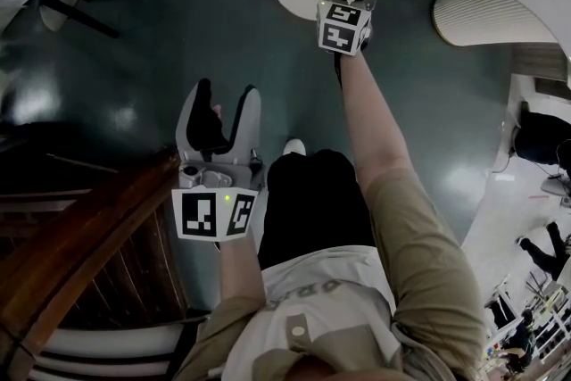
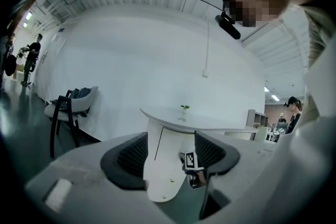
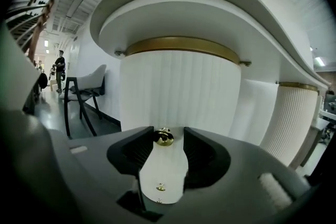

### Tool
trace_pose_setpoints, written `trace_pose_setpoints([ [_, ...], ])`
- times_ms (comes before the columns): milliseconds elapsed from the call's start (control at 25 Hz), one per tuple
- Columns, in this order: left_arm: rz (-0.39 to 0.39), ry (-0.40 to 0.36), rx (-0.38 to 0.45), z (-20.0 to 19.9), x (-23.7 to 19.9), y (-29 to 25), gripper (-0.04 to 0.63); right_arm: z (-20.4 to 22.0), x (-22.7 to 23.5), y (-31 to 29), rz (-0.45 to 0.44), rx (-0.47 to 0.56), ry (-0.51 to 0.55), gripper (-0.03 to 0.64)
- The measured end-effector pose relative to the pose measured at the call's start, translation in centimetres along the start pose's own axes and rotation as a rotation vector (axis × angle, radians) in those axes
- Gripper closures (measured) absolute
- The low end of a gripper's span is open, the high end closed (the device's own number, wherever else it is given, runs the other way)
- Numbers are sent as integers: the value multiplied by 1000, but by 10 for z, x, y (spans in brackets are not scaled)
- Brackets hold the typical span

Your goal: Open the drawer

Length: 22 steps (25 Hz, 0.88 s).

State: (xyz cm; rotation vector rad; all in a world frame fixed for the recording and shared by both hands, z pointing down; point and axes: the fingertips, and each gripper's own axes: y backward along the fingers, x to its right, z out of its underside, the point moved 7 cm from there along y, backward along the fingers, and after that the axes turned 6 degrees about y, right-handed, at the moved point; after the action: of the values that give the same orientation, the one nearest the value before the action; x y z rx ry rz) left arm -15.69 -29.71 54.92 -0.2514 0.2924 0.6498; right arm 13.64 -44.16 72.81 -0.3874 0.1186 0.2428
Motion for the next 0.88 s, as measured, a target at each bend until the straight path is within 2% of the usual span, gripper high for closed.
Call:
trace_pose_setpoints([
  [120,-6,2,-6,0,-2,-1,313,2,-3,-2,13,-5,-9,447],
  [280,-17,4,-11,2,-3,0,313,5,-6,-2,25,3,-1,505],
  [600,-27,5,-19,0,-2,5,313,2,-6,1,15,-40,5,508],
  [880,-28,9,-35,3,1,13,313,7,-7,14,-5,-36,-13,509],
])
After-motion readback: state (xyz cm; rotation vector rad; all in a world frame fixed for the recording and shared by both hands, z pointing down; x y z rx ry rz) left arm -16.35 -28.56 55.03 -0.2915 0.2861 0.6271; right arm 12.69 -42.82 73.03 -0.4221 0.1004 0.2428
